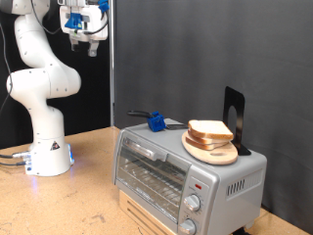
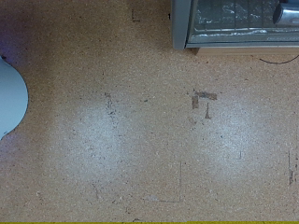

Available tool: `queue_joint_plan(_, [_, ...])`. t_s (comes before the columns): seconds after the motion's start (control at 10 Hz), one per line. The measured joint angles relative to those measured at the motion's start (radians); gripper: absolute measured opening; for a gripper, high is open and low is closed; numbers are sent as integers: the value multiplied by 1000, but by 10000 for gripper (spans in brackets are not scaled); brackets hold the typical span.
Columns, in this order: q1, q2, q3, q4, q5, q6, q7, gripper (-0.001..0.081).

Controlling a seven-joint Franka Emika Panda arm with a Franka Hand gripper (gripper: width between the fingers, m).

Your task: Make a piece of toast with the oven

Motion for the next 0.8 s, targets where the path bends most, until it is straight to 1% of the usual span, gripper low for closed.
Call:
queue_joint_plan(0.1, [3,-1,0,0,0,-1,-59,682])
queue_joint_plan(0.3, [32,-15,-13,3,-7,13,-285,682])
queue_joint_plan(0.5, [60,-31,-47,0,-16,98,-516,682])
queue_joint_plan(0.6, [85,-31,-66,-3,-16,123,-598,682])
queue_joint_plan(0.7, [78,-30,-62,-3,-16,116,-561,682])
queue_joint_plan(0.8, [85,-29,-66,-3,-13,115,-612,682])
